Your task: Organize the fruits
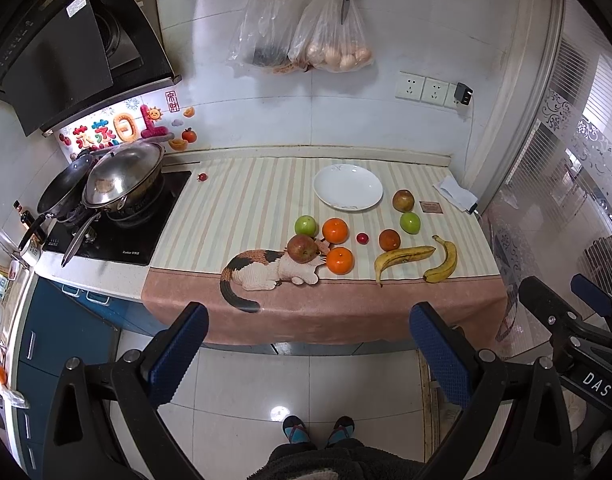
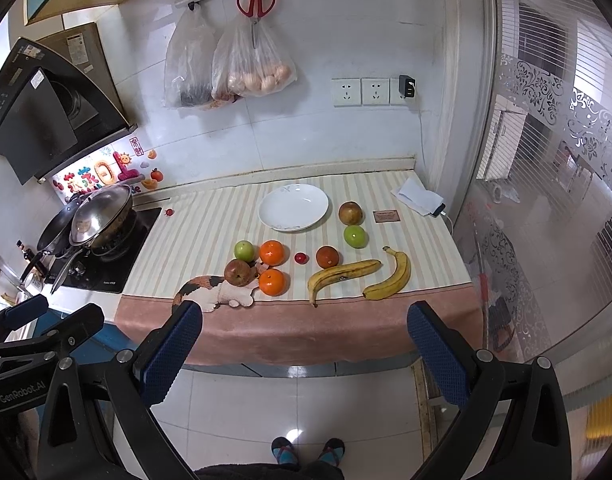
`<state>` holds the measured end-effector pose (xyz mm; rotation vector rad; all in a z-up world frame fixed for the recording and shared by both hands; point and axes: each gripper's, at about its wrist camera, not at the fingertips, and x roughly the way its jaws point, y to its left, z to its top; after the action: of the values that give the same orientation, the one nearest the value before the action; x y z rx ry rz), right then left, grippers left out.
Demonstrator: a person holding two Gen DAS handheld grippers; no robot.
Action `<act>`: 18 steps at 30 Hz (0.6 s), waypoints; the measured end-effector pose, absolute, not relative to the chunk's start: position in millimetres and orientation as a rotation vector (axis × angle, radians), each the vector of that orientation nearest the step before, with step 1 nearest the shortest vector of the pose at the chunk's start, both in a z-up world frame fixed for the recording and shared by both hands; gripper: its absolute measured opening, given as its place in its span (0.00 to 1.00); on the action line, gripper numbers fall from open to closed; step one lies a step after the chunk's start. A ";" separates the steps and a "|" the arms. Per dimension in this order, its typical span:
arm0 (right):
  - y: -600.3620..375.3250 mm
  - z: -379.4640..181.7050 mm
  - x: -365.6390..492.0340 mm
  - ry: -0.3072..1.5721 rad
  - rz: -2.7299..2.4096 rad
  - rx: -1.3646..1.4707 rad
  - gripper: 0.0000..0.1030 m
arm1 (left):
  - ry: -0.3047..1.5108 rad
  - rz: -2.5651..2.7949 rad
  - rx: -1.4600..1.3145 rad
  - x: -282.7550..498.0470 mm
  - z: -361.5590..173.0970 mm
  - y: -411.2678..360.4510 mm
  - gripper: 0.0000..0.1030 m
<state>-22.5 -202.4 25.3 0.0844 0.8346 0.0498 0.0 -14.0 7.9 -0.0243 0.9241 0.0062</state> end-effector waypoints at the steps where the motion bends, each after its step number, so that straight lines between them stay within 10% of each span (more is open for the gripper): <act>1: -201.4 26.2 -23.6 0.836 0.051 0.084 1.00 | 0.924 0.006 -0.025 -0.1 7.6 -13.1 1.00; 18: -197.4 32.9 -37.3 0.822 0.047 0.087 1.00 | 0.921 0.002 -0.024 -1.6 14.5 -16.6 1.00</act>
<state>-37.3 -197.4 32.9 0.0868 0.8223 0.0468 -1.6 -16.6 14.5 -0.0245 0.9209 0.0016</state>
